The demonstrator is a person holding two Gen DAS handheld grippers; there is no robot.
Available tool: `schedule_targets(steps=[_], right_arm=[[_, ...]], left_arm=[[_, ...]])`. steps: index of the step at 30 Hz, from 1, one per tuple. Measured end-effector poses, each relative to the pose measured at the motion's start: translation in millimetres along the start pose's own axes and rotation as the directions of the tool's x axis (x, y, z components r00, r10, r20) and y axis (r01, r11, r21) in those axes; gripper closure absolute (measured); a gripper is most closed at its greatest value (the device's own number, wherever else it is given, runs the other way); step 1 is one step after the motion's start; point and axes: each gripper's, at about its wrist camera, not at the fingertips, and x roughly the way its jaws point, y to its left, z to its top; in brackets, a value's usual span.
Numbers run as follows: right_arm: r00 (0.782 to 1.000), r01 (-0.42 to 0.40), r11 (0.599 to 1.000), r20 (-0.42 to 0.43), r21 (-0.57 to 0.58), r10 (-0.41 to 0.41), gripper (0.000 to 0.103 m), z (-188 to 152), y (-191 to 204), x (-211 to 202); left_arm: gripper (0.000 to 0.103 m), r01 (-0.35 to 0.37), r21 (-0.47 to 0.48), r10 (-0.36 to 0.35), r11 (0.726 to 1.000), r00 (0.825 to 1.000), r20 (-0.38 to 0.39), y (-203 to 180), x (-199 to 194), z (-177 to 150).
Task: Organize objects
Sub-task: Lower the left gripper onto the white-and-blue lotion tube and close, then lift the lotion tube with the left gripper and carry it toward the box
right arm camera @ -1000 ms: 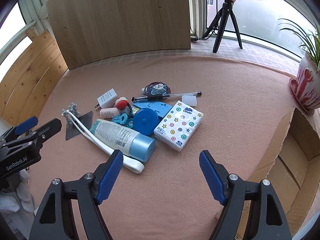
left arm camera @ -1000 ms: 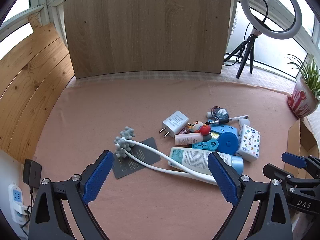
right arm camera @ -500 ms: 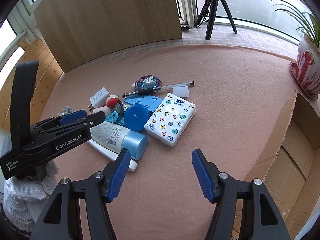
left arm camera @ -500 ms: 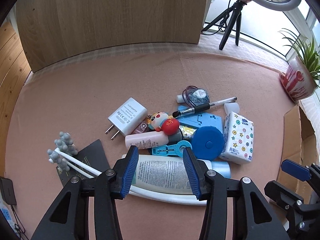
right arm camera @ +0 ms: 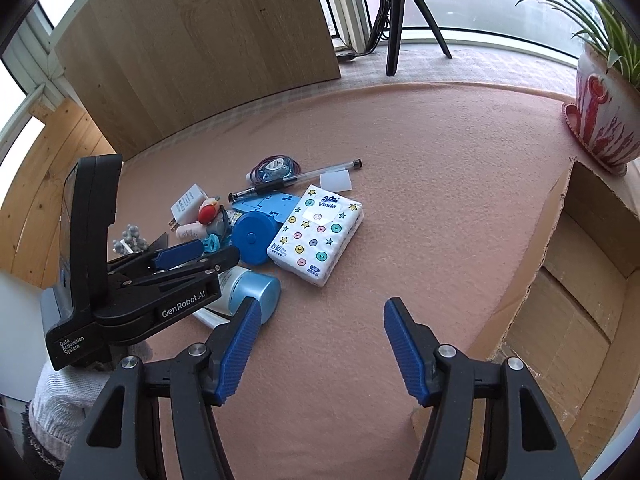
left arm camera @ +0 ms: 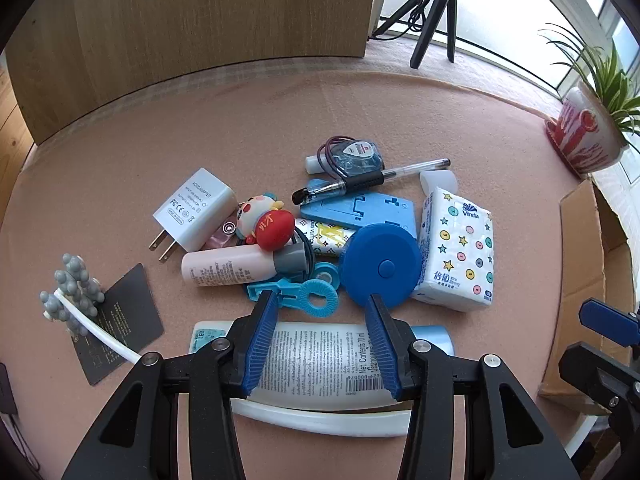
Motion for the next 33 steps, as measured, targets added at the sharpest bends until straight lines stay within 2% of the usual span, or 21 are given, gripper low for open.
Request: schedule_targets(steps=[8, 11, 16, 18, 22, 28, 33], right_arm=[[1.0, -0.025, 1.0, -0.018, -0.01, 0.025, 0.043, -4.0, 3.0, 3.9], [0.999, -0.036, 0.999, -0.035, -0.029, 0.035, 0.043, -8.1, 7.1, 8.7], [0.997, -0.051, 0.997, -0.061, -0.061, 0.047, 0.043, -13.7, 14.9, 18.3], [0.995, -0.068, 0.995, -0.073, -0.072, 0.062, 0.043, -15.0, 18.1, 21.6], [0.99, -0.107, 0.986, -0.104, -0.129, 0.094, 0.042, -16.6, 33.6, 29.0], [0.978, -0.163, 0.959, -0.168, -0.232, 0.125, 0.042, -21.7, 63.8, 43.2], [0.959, -0.205, 0.943, -0.245, -0.261, 0.141, 0.042, -27.0, 77.5, 58.8]], left_arm=[[0.054, 0.081, 0.037, -0.08, 0.996, 0.996, -0.023, -6.4, -14.8, -45.6], [0.054, 0.087, 0.054, -0.087, 0.995, 0.996, -0.018, -6.9, -23.2, -63.1], [0.051, 0.055, 0.0, -0.055, 0.999, 0.998, 0.022, 7.3, -43.7, -83.0], [0.046, 0.044, -0.045, -0.042, 0.998, 0.998, 0.046, 19.7, -53.1, -88.4], [0.046, 0.056, -0.14, -0.047, 0.989, 0.997, 0.066, 44.4, -68.0, -103.6], [0.046, 0.093, -0.162, -0.082, 0.982, 0.994, 0.071, 48.1, -82.7, -128.3], [0.047, 0.171, -0.174, -0.162, 0.97, 0.985, 0.066, 31.6, -74.9, -134.6]])
